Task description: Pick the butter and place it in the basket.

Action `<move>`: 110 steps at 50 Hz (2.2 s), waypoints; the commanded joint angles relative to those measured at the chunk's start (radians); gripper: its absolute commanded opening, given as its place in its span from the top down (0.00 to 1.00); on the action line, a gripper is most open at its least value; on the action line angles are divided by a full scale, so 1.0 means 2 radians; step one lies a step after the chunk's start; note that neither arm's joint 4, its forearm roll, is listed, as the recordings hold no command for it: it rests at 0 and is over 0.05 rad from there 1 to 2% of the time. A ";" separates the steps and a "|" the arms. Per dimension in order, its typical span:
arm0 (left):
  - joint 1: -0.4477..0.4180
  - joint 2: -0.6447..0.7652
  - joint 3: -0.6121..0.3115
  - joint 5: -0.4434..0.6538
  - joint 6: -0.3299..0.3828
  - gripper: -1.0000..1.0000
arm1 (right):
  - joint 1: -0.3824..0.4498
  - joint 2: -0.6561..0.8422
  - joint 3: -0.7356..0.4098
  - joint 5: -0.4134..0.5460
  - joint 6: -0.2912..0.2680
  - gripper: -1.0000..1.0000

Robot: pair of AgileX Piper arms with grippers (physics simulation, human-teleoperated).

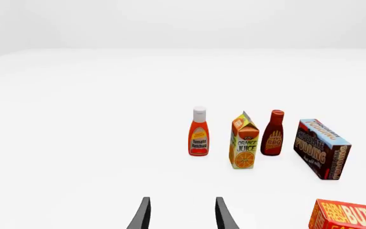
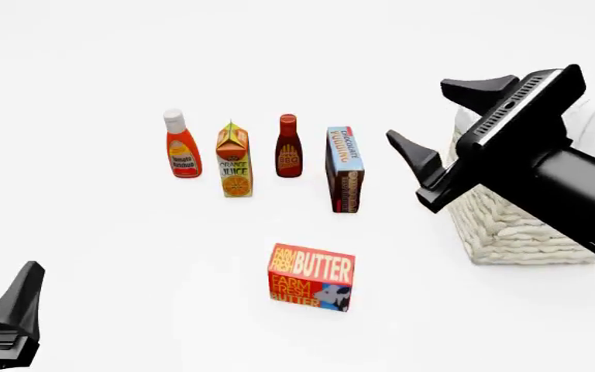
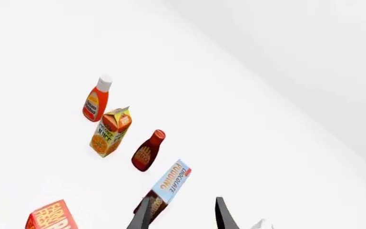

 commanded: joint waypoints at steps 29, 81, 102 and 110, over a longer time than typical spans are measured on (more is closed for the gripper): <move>0.000 0.000 0.000 0.000 0.000 0.00 | 0.071 0.129 -0.113 0.117 -0.049 0.00; 0.000 0.000 0.000 0.000 0.000 0.00 | 0.138 0.263 -0.248 0.287 -0.053 0.00; 0.000 0.000 0.000 0.000 0.000 0.00 | 0.206 0.268 -0.188 0.295 -0.048 0.00; 0.000 0.000 0.000 0.000 0.000 0.00 | 0.211 0.265 -0.185 0.298 -0.046 0.00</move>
